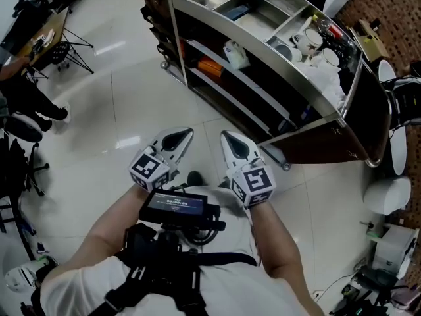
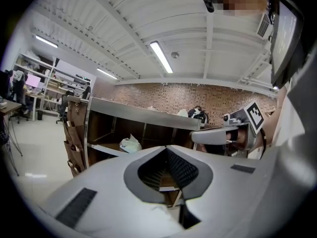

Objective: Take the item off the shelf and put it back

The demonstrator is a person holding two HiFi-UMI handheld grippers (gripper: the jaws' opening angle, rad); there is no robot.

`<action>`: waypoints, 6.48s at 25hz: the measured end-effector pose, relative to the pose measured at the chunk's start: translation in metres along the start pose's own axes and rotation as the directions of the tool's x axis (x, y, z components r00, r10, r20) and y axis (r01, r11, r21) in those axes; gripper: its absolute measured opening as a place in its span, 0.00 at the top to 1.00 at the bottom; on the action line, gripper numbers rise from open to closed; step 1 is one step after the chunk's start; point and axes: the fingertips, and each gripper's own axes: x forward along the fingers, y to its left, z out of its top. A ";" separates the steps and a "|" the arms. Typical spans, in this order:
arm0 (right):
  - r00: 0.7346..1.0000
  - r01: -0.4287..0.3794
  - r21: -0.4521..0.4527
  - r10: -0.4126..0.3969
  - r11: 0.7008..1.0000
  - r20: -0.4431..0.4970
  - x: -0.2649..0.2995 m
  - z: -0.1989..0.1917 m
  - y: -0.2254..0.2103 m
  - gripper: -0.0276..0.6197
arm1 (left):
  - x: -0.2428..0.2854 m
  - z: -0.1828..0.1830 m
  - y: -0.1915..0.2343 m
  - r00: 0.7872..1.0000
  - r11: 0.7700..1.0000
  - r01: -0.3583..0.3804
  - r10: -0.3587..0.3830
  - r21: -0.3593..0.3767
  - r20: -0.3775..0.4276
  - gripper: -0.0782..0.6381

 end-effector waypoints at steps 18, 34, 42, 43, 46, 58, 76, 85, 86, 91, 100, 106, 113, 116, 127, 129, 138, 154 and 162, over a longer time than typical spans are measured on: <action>0.998 -0.021 0.009 0.022 1.000 -0.057 0.068 -0.007 -0.015 0.95 | 0.000 0.007 0.064 0.999 0.999 -0.036 0.036 -0.018 0.005 0.89; 0.981 0.174 0.069 -0.167 0.982 -0.099 0.134 -0.046 -0.138 0.95 | 0.086 0.000 0.113 0.997 1.000 -0.031 0.031 -0.001 -0.065 0.87; 0.943 0.321 0.073 -0.312 0.944 -0.111 0.164 -0.072 -0.203 0.94 | 0.122 -0.014 0.127 0.993 0.998 -0.040 0.034 -0.054 -0.114 0.87; 0.937 0.339 0.075 -0.329 0.938 -0.119 0.169 -0.076 -0.211 0.94 | 0.125 -0.016 0.128 0.993 0.998 -0.039 0.033 -0.053 -0.112 0.87; 0.917 0.387 0.082 -0.373 0.918 -0.142 0.182 -0.087 -0.234 0.85 | 0.131 -0.024 0.131 0.992 0.997 -0.039 0.031 -0.060 -0.126 0.87; 0.838 0.531 0.130 -0.496 0.837 -0.229 0.238 -0.118 -0.306 0.72 | 0.131 -0.038 0.153 0.985 0.992 -0.083 0.068 -0.092 -0.157 0.87; 0.799 0.601 0.247 -0.565 0.760 -0.206 0.240 -0.105 -0.333 0.95 | 0.119 -0.045 0.168 0.980 0.985 -0.130 0.111 -0.109 -0.167 0.87; 0.811 0.586 0.239 -0.554 0.775 -0.191 0.238 -0.100 -0.328 0.95 | 0.121 -0.040 0.169 0.982 0.987 -0.120 0.103 -0.107 -0.158 0.87; 0.812 0.583 0.237 -0.552 0.777 -0.190 0.237 -0.099 -0.327 0.95 | 0.121 -0.040 0.169 0.982 0.987 -0.121 0.104 -0.107 -0.158 0.87; 0.822 0.568 0.224 -0.540 0.792 -0.179 0.235 -0.097 -0.321 0.95 | 0.117 -0.040 0.169 0.982 0.987 -0.125 0.109 -0.102 -0.153 0.87; 0.850 0.526 0.208 -0.509 0.824 -0.135 0.223 -0.087 -0.311 0.95 | 0.114 -0.037 0.158 0.983 0.989 -0.119 0.104 -0.091 -0.151 0.87; 0.858 0.514 0.195 -0.498 0.835 -0.128 0.212 -0.085 -0.303 0.95 | 0.109 -0.033 0.153 0.986 0.990 -0.114 0.103 -0.077 -0.133 0.87; 0.890 0.454 0.185 -0.438 0.871 -0.123 0.188 -0.082 -0.272 0.95 | 0.092 -0.027 0.142 0.983 0.989 -0.128 0.117 -0.077 -0.141 0.87; 0.909 0.416 0.175 -0.400 0.892 -0.120 0.180 -0.079 -0.254 0.95 | 0.080 -0.029 0.138 0.984 0.987 -0.139 0.129 -0.081 -0.124 0.87; 0.968 0.244 0.141 -0.232 0.959 -0.093 0.147 -0.055 -0.161 0.95 | 0.039 -0.018 0.117 0.984 0.986 -0.153 0.146 -0.063 -0.104 0.88; 0.978 0.206 0.131 -0.198 0.970 -0.071 0.141 -0.043 -0.141 0.95 | 0.030 -0.014 0.113 0.985 0.986 -0.152 0.146 -0.064 -0.091 0.88; 0.995 0.099 0.103 -0.101 0.990 0.011 0.111 0.018 -0.068 0.95 | -0.016 0.003 0.093 0.988 0.988 -0.148 0.145 -0.048 -0.056 0.88; 0.995 0.064 0.108 -0.072 0.992 0.064 0.074 0.039 -0.023 0.95 | -0.045 0.018 0.061 0.992 0.992 -0.123 0.122 -0.030 -0.012 0.88; 0.994 0.066 0.112 -0.075 0.992 0.084 0.061 0.042 -0.034 0.95 | -0.028 0.021 0.046 0.997 0.996 -0.082 0.082 0.017 0.011 0.88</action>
